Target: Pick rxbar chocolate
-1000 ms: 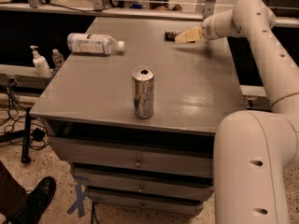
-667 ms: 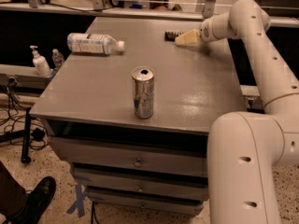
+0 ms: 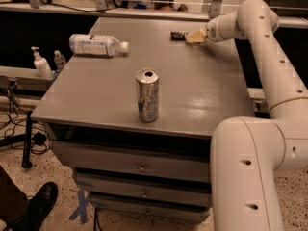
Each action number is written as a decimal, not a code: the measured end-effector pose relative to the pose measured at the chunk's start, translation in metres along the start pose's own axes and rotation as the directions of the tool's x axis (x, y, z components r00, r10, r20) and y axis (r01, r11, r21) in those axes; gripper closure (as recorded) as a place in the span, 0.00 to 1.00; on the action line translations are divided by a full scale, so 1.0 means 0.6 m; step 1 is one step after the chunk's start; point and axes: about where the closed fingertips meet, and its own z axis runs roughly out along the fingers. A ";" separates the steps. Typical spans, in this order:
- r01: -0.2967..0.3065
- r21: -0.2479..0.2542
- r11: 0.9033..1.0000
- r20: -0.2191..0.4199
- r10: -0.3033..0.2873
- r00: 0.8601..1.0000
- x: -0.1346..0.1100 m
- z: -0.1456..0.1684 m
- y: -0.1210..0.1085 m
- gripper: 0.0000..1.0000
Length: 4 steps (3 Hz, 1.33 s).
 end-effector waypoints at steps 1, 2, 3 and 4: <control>0.018 0.000 1.000 0.019 -0.018 1.000 -0.020 -0.024 -0.001 0.88; 0.022 -0.014 1.000 0.027 -0.022 0.999 -0.030 -0.048 0.004 1.00; 0.029 -0.036 0.999 0.035 -0.027 0.999 -0.041 -0.077 0.020 1.00; 0.043 -0.065 0.997 0.057 -0.039 0.998 -0.057 -0.120 0.051 1.00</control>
Offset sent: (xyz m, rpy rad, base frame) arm -0.0459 -0.0092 0.0462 0.0138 -0.0412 0.0337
